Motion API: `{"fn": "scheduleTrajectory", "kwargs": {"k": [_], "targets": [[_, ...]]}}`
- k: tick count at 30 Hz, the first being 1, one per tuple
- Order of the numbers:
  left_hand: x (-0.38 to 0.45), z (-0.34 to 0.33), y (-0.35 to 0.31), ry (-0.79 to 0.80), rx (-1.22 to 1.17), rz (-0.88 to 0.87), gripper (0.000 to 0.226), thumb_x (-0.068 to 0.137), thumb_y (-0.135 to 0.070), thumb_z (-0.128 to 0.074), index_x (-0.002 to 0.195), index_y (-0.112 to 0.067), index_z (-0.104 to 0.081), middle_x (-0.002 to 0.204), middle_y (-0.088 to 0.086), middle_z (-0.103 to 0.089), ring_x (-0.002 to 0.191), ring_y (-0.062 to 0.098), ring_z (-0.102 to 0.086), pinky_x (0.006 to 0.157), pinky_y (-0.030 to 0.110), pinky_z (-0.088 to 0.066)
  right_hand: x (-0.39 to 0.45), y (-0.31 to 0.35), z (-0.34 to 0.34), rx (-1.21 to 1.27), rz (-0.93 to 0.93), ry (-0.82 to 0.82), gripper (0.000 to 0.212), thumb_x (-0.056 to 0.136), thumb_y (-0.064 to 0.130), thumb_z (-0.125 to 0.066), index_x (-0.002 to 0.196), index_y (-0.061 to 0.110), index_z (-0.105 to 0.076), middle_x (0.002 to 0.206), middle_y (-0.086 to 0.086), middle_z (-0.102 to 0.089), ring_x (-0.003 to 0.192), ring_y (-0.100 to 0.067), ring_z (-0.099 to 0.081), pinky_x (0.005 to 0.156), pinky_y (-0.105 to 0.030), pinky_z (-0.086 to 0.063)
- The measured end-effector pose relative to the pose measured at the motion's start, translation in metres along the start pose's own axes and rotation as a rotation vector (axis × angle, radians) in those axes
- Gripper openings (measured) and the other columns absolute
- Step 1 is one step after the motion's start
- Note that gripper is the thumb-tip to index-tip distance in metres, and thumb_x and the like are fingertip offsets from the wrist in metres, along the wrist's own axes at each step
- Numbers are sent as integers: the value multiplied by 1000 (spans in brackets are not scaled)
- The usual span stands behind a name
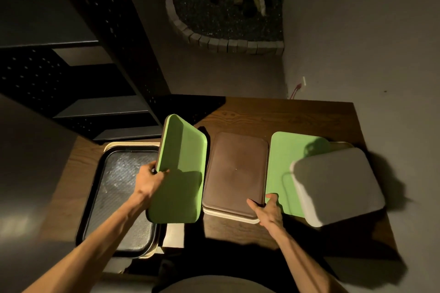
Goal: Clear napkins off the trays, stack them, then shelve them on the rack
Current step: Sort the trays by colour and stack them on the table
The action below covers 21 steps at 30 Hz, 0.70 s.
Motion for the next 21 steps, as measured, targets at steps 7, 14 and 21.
{"fn": "scheduleTrajectory", "kwargs": {"k": [7, 14, 21], "targets": [[-3, -6, -2, -24, 126, -27, 40, 86, -4, -58, 126, -6, -62, 106, 19, -72, 83, 31, -71, 79, 42, -60, -27, 20, 10, -80, -60, -42, 71, 69, 57, -80, 111, 7, -52, 114, -11, -60, 77, -26, -68, 69, -37, -62], [-13, -27, -4, 16, 192, -64, 40, 86, 3, -52, 125, -5, -57, 106, 17, -68, 92, 35, -67, 88, 45, -55, -34, 15, 2, -105, -66, -85, 76, 71, 47, -83, 122, 2, -49, 124, -17, -58, 116, -34, -58, 92, -39, -50], [-17, -34, -4, 85, 206, -97, 39, 85, 4, -50, 121, -12, -52, 107, 16, -67, 85, 31, -67, 75, 38, -58, -32, 6, -2, 137, -208, -22, 70, 65, 39, -89, 113, 0, -55, 121, -22, -64, 110, -38, -64, 91, -40, -54]]}}
Point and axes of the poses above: each hand's wrist, its own x-axis towards the middle knuckle, its own z-axis out of the back of the hand, y = z × x, the point moved 3 cm from there along x, towards the middle knuckle
